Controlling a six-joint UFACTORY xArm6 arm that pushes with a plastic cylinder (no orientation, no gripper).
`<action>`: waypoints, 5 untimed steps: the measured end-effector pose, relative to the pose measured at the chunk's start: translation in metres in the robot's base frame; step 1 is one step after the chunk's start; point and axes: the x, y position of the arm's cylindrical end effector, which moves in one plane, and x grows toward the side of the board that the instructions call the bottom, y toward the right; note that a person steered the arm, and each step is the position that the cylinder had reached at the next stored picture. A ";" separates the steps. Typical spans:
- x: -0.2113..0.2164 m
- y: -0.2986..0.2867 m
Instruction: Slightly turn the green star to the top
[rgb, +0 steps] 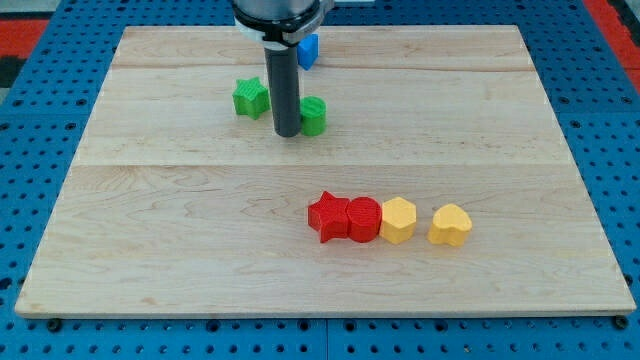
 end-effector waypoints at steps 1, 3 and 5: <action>0.034 -0.015; 0.024 -0.091; -0.034 -0.038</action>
